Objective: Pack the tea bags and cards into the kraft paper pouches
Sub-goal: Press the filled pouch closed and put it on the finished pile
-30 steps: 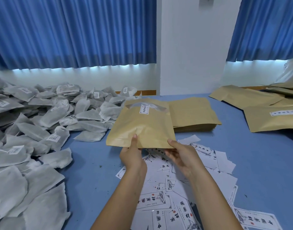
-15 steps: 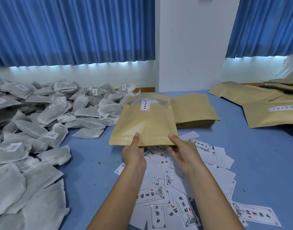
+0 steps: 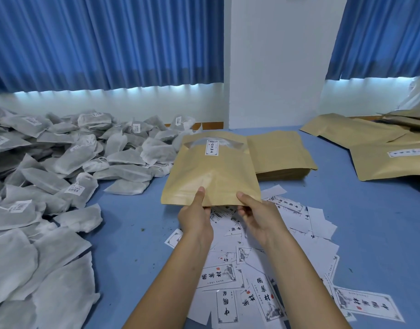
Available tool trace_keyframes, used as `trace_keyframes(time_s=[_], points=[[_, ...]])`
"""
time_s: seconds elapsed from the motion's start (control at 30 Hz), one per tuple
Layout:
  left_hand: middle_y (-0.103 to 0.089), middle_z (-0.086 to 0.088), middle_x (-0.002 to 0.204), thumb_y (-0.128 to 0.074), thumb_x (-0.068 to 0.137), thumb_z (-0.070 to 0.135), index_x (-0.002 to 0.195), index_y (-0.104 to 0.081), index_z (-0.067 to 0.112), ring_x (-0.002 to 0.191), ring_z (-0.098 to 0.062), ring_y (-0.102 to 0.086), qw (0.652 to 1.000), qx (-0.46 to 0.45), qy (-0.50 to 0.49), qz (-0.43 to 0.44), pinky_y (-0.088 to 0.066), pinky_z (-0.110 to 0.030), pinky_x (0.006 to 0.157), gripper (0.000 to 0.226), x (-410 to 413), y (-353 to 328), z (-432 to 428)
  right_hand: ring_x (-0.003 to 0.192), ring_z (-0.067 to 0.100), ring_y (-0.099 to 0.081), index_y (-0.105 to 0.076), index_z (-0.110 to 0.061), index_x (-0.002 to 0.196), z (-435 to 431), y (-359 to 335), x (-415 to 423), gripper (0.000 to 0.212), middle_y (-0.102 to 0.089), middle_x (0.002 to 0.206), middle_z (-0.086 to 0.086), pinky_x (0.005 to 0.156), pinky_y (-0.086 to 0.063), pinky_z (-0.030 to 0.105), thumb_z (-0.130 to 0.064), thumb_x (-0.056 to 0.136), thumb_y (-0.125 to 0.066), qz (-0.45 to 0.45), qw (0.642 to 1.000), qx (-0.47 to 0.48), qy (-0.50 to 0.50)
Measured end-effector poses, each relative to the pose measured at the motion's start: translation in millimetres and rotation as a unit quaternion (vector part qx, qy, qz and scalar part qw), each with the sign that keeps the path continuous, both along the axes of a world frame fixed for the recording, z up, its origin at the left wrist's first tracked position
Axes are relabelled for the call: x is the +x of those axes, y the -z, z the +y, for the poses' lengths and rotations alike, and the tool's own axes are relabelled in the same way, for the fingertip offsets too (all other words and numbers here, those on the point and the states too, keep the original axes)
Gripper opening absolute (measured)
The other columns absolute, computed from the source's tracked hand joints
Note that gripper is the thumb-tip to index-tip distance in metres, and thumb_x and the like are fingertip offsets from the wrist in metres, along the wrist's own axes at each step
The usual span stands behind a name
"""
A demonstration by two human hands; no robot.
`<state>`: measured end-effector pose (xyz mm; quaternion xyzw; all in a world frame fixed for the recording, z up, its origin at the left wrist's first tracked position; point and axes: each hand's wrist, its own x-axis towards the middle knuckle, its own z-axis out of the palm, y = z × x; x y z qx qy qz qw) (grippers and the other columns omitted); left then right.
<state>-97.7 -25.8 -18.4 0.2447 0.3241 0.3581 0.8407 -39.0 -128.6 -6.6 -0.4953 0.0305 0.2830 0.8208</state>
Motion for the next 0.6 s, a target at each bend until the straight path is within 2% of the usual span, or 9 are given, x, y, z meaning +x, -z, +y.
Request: trace_keyframes(time_s=[0.13,0.2,0.33,0.43,0.5,0.6], points=[[-0.070,-0.009,0.105,-0.069,0.085,0.008,0.092,-0.062,0.005,0.084,-0.015,-0.069,1.000,0.006,0.016,-0.005,-0.054,-0.025,0.074,0.010,1.1,-1.1,-3.8,0.054,0.015,-0.045,-0.063,0.001,0.079,-1.0,1.6,1.9,0.008,-0.060,0.071,0.010,0.043,-0.042,0.015,0.006,0.081,-0.068,-0.002,0.999,0.008,0.036],[-0.069,-0.010,0.107,-0.069,0.085,0.008,0.095,-0.061,0.005,0.087,-0.017,-0.068,1.000,0.006,0.020,-0.005,-0.053,-0.027,0.077,0.013,1.2,-1.2,-4.5,0.054,0.014,-0.047,-0.063,-0.001,0.079,-1.8,1.8,2.6,0.008,-0.060,0.068,0.007,0.044,-0.045,0.015,0.003,0.081,-0.069,0.000,0.999,0.005,0.035],[-0.067,-0.013,0.112,-0.068,0.085,0.005,0.103,-0.061,0.002,0.098,-0.022,-0.067,0.999,0.004,0.035,-0.017,-0.053,-0.032,0.082,0.019,1.2,-2.0,-4.1,0.059,0.014,-0.053,-0.064,-0.004,0.078,0.6,2.2,0.7,0.009,-0.063,0.068,0.005,0.057,-0.052,0.017,-0.003,0.082,-0.071,0.007,1.000,0.019,0.021],[-0.067,-0.014,0.113,-0.068,0.084,0.003,0.105,-0.061,0.001,0.104,-0.025,-0.065,0.999,0.013,0.048,-0.009,-0.053,-0.036,0.088,0.022,2.3,-2.2,-3.6,0.059,0.014,-0.052,-0.063,-0.002,0.078,0.7,1.3,0.7,0.009,-0.062,0.072,0.007,0.051,-0.049,0.016,0.003,0.083,-0.068,-0.009,0.999,0.017,0.042],[-0.067,-0.013,0.112,-0.069,0.083,0.003,0.102,-0.061,0.002,0.104,-0.025,-0.065,0.998,0.012,0.055,-0.004,-0.054,-0.035,0.084,0.020,2.2,-1.9,-3.8,0.058,0.013,-0.050,-0.062,-0.001,0.078,0.1,0.9,1.1,0.010,-0.061,0.075,0.007,0.047,-0.045,0.015,0.006,0.083,-0.066,-0.020,0.998,0.016,0.058],[-0.070,-0.010,0.103,-0.072,0.083,0.015,0.094,-0.063,0.008,0.090,-0.025,-0.068,0.998,0.023,0.056,0.026,-0.057,-0.028,0.062,0.016,-0.2,-4.2,-2.0,0.058,0.013,-0.047,-0.060,-0.002,0.078,-0.3,0.2,2.7,0.011,-0.059,0.075,0.007,0.045,-0.042,0.015,0.005,0.085,-0.065,-0.010,0.997,0.023,0.077]])
